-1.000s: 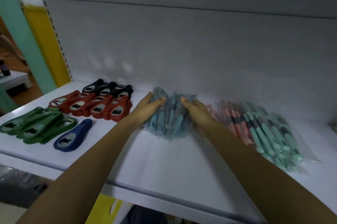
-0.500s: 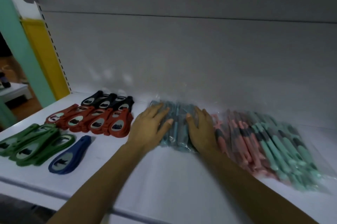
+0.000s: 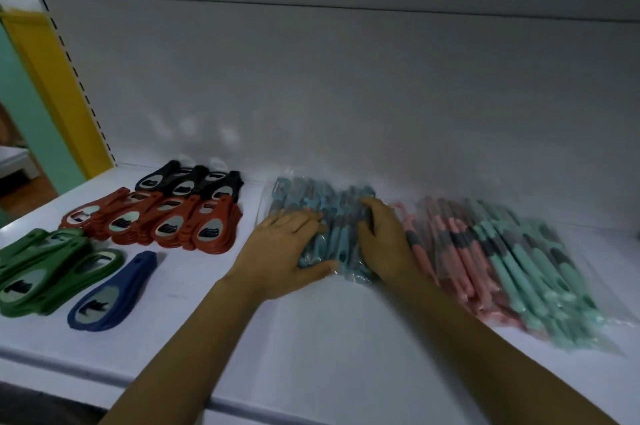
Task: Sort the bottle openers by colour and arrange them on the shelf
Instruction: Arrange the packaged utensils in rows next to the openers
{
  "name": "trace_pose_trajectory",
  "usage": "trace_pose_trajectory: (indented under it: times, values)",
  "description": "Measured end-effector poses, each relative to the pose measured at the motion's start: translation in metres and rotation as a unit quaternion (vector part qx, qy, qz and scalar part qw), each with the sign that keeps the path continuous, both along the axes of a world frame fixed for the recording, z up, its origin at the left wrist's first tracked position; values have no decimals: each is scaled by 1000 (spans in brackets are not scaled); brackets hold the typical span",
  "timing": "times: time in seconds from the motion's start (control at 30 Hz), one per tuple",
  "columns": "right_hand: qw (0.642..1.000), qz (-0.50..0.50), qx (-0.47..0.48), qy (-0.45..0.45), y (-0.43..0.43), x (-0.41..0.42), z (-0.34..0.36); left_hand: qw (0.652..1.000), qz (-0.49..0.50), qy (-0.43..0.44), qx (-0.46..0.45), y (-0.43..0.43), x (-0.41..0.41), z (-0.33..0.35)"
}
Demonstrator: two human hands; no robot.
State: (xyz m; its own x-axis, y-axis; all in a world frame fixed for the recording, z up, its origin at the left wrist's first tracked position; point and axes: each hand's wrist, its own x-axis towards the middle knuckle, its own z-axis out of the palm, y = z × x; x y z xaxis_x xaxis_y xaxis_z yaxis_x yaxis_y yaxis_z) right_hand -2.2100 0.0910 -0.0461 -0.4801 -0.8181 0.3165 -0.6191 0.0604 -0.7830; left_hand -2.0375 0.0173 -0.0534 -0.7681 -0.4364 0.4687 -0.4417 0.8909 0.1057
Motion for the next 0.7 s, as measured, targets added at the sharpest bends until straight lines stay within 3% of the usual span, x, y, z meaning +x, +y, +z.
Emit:
trace_pose_trajectory:
  times: [0.1,0.2,0.3,0.37,0.43,0.47,0.53,0.6,0.7]
  values:
    - [996,-27,-35,-83,-10,18,8,1000,-7,-19,-6,0,0,-1]
    - [983,-47,-12,-180,-29,42,17,1000,4,-14,16,0,-3,0]
    - [980,-90,43,-175,-46,52,17,998,10,42,42,1,-3,0]
    - [978,-63,112,-166,-51,47,19,998,10,44,43,0,-3,-1]
    - [977,-5,95,-189,-46,39,22,999,9,24,31,-2,-4,-3]
    - [985,14,68,-157,-40,34,20,999,10,21,22,-3,-4,-4]
    - [995,41,93,23,-26,27,11,1000,7,9,-7,-4,-2,-5]
    - [971,73,157,166,-20,24,-1,1000,-1,-15,-20,-3,-1,-4]
    - [952,93,223,188,-28,25,1,999,10,-31,-5,4,-1,1]
